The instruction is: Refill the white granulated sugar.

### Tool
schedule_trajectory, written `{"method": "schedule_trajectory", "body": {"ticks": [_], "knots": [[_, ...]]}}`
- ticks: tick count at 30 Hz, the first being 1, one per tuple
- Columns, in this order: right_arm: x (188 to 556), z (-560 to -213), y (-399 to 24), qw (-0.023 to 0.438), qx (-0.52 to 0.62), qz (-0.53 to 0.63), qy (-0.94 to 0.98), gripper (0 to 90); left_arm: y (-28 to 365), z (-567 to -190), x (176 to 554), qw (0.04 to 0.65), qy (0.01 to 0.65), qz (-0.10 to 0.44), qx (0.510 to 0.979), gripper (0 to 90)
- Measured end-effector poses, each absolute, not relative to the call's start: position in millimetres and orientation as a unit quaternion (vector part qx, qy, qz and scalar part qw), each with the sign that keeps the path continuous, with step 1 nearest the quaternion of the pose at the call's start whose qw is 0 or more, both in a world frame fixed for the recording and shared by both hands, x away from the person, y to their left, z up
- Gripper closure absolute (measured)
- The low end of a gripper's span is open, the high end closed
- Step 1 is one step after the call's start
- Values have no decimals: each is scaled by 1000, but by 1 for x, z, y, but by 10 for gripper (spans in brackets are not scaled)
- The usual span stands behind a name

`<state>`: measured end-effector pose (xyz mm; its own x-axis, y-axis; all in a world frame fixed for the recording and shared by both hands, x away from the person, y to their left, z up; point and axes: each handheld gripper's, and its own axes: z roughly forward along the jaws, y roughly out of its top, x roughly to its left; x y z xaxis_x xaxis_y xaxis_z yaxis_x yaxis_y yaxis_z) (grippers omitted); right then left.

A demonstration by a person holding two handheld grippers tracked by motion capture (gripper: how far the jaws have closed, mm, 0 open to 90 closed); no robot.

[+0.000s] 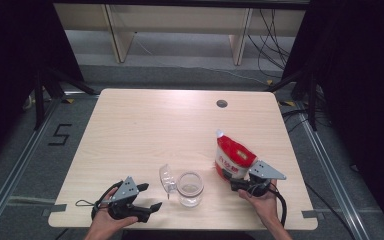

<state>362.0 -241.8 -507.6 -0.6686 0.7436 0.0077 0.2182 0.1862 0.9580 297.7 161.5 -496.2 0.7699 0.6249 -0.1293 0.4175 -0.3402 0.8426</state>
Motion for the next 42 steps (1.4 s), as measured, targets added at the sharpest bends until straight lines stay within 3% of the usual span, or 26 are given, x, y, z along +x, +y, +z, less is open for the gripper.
{"method": "schedule_trajectory", "body": {"ticks": [18, 21, 29, 42], "knots": [[367, -513, -241, 231, 346, 562, 715, 288, 160, -497, 297, 478, 323, 107, 810, 206], [372, -515, -242, 250, 330, 570, 710, 299, 161, -497, 298, 477, 318, 108, 812, 206], [372, -516, -242, 226, 328, 563, 724, 305, 160, -497, 298, 479, 319, 105, 811, 206], [373, -517, -242, 229, 322, 571, 720, 320, 159, -498, 298, 479, 318, 106, 811, 206]]}}
